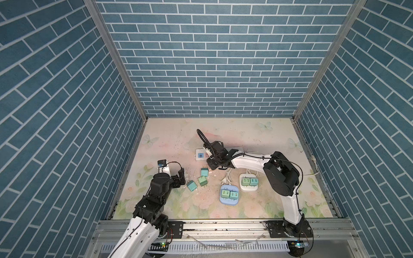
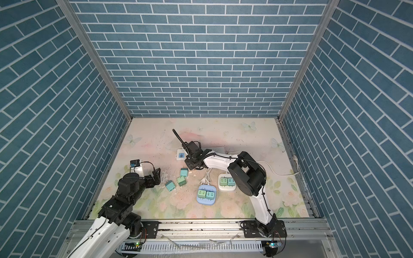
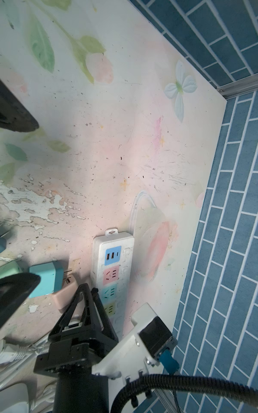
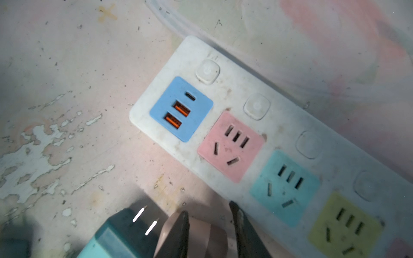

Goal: Insert plugs into power strip
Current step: Move the plug to the center of the table.

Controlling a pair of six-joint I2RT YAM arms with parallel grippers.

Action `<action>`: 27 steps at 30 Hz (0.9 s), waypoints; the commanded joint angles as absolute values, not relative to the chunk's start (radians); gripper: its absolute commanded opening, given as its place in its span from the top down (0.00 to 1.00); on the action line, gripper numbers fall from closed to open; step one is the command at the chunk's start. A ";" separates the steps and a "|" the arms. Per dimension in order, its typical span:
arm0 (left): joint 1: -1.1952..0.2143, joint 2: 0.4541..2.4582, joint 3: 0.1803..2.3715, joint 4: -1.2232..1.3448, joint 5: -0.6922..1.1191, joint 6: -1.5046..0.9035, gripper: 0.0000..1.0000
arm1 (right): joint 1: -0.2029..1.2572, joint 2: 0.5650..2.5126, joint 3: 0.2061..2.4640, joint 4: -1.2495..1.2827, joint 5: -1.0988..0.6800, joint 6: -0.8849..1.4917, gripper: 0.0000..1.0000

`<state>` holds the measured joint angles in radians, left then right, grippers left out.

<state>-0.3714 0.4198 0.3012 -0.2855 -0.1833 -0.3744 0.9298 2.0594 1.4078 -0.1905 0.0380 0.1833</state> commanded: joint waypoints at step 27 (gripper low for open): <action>-0.365 0.403 0.286 -0.298 -0.183 -0.374 0.01 | 0.930 1.660 1.002 -0.124 0.090 0.191 0.44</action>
